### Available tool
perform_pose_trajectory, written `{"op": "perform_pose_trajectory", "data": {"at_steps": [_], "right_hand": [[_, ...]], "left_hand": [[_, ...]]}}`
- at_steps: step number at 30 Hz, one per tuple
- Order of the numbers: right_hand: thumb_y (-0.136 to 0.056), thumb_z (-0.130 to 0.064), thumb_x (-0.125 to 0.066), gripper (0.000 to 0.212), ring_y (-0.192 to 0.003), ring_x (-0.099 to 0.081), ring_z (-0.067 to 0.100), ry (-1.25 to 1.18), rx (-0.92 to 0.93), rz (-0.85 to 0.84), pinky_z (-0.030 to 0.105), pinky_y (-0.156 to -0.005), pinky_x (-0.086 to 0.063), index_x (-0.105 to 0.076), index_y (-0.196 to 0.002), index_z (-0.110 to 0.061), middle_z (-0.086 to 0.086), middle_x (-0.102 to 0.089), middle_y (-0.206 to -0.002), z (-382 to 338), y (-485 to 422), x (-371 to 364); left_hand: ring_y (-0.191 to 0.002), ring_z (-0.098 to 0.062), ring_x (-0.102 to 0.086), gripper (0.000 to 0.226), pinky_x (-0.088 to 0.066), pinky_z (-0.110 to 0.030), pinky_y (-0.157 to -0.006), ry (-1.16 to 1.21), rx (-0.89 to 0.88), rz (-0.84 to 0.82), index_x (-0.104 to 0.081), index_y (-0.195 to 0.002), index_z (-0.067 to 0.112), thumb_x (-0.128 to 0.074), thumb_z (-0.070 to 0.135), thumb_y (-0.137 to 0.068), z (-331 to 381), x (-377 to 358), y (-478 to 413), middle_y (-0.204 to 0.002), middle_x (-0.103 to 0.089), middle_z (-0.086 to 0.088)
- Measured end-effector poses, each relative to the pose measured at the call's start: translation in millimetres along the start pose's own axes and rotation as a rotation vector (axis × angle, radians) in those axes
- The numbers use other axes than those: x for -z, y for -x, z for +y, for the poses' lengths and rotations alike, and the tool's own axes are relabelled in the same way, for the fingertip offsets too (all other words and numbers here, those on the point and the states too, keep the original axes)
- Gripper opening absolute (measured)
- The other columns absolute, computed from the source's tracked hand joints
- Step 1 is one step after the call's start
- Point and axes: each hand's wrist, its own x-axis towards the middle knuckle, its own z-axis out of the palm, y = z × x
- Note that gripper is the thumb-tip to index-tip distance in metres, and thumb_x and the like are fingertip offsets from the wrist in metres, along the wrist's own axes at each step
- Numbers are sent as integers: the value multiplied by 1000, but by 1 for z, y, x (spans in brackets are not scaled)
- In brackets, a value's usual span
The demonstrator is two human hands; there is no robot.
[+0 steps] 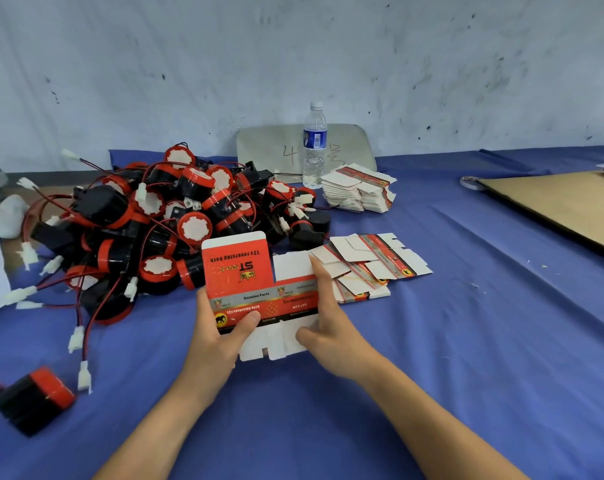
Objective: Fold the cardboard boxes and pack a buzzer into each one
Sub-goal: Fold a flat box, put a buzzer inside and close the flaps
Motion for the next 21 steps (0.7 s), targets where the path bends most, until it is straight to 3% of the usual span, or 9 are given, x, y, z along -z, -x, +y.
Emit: {"op": "perform_pose_trajectory", "data": {"at_steps": [3, 5, 7, 11, 15, 18, 21], "right_hand": [[-87, 4, -55, 109, -97, -55, -11, 47, -24, -4, 15, -66, -51, 19, -137, -59, -17, -37, -134, 1, -3, -3], [-87, 1, -61, 113, -111, -47, -11, 100, -2, 36, 20, -77, -55, 18, -138, -59, -20, -26, -135, 2, -5, -5], [-86, 0, -64, 114, -111, -43, -15, 178, 13, 74, 20, -81, -56, 15, -136, -65, -22, -23, -128, 2, -7, -6], [-82, -6, -70, 116, -106, -33, -29, 280, 50, 243, -1, -77, -41, 18, -136, -58, -18, -28, -133, 7, -9, -9], [-86, -12, -66, 109, -107, -40, -9, 420, 35, 313, 11, -79, -46, 24, -135, -51, -9, -27, -151, 5, -8, -8], [-86, -10, -48, 90, -127, -31, -11, 224, 83, 189, 9, -102, -35, 14, -139, -48, -8, -20, -156, -6, -5, -10], [-84, 4, -42, 96, -141, -30, 3, -183, 49, -137, 30, -113, -34, 6, -143, -54, -14, -16, -159, -15, 2, -16]], "left_hand": [[-96, 0, -65, 43, -50, -10, -74, 41, 6, -7, -46, -117, 30, -63, 5, -87, 1, 1, -1, -103, -69, 18], [-97, -2, -66, 43, -51, -11, -74, 64, 4, -21, -46, -118, 30, -65, 15, -83, 1, 0, 1, -104, -69, 17], [-100, -4, -65, 46, -52, -14, -76, 92, 2, -44, -47, -120, 31, -72, 21, -82, 1, -2, 2, -106, -69, 14], [-113, -14, -62, 42, -50, -32, -91, 182, 34, -119, -51, -118, 42, -62, 26, -81, 0, -2, 4, -118, -66, 7], [-117, -17, -61, 41, -56, -32, -85, 349, 106, -179, -47, -125, 35, -59, 38, -86, 4, -4, 7, -124, -65, 4], [-120, -16, -59, 44, -55, -31, -85, 376, 121, -219, -43, -133, 31, -52, 39, -91, 6, -8, 9, -132, -60, 1], [-124, -14, -56, 45, -49, -35, -94, 372, 105, -185, -39, -137, 34, -40, 34, -92, 9, -10, 10, -136, -57, 5]]}}
